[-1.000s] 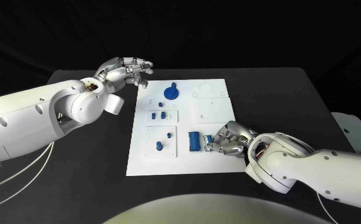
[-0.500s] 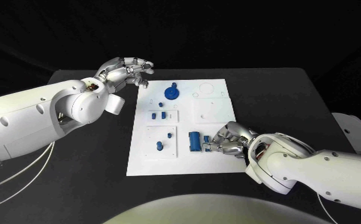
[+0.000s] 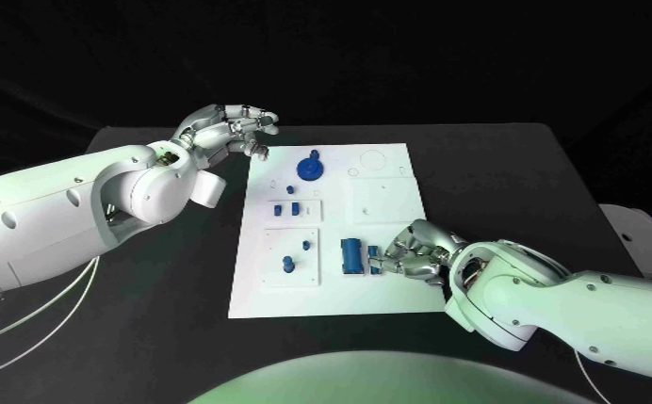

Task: Assemble the parts on the task board

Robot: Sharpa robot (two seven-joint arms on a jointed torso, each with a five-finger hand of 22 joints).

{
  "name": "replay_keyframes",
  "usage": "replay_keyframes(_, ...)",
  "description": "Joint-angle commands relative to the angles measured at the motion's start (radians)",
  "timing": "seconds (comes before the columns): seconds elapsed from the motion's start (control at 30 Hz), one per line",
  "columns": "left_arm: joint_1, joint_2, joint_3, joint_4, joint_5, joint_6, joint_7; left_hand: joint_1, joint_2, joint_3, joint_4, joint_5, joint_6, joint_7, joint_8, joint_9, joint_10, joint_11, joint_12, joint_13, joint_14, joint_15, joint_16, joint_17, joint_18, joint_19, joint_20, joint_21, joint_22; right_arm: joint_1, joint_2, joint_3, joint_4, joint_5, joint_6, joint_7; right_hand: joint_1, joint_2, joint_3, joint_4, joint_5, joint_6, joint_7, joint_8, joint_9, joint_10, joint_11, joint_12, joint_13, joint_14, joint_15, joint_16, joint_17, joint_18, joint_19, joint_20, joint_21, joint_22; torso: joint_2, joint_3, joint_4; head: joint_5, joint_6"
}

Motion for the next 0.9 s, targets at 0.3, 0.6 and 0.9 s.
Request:
replay_keyframes(0.3,0.0,0.002,0.0,0.001,0.001,0.015,0.005,-0.007,-0.006,-0.002,0.006,0.006,-0.007,-0.001,0.004,0.001,-0.003,0.0,0.005,-0.001,-0.009,-0.001,-0.004,-0.001,0.011,0.001,0.005,-0.004,-0.001,-0.001,0.004,0.0,-0.015,-0.05,0.014,0.006,0.163,-0.037,0.076,-0.043,0.009,0.004,-0.004,-0.003,-0.003,0.021,-0.003,0.0,0.109,0.103,-0.003,0.001,0.249,-0.012,-0.004,-0.001,0.005,0.135,0.0,-0.0002,0.0004,0.0,0.003)
replay_keyframes(0.6,0.0,0.001,0.0,0.001,0.001,0.015,0.006,-0.007,-0.006,-0.002,0.006,0.006,-0.007,-0.001,0.004,0.001,-0.003,0.0,0.005,-0.001,-0.009,-0.001,-0.004,-0.001,0.011,0.001,0.005,-0.004,-0.001,-0.001,0.022,0.0,-0.03,-0.074,0.025,-0.001,0.184,-0.046,0.086,-0.048,-0.004,0.009,-0.005,-0.002,-0.003,0.022,-0.004,0.002,0.111,0.103,-0.004,0.002,0.25,-0.013,-0.003,-0.002,0.01,0.136,0.0,-0.0007,0.0002,0.0,0.002)
replay_keyframes(0.9,0.0,0.002,0.0,0.0,0.001,0.014,0.007,-0.007,-0.006,-0.002,0.006,0.006,-0.007,-0.001,0.004,0.001,-0.003,0.0,0.005,-0.001,-0.009,-0.001,-0.004,-0.001,0.011,0.001,0.005,-0.004,-0.001,0.0,0.011,0.0,-0.011,-0.08,-0.012,0.011,0.161,-0.057,0.08,-0.019,-0.002,0.013,-0.002,-0.002,-0.003,0.022,-0.002,0.002,0.111,0.103,-0.003,0.001,0.25,-0.013,-0.003,-0.002,0.008,0.135,-0.002,0.0,-0.0008,0.001,0.003)
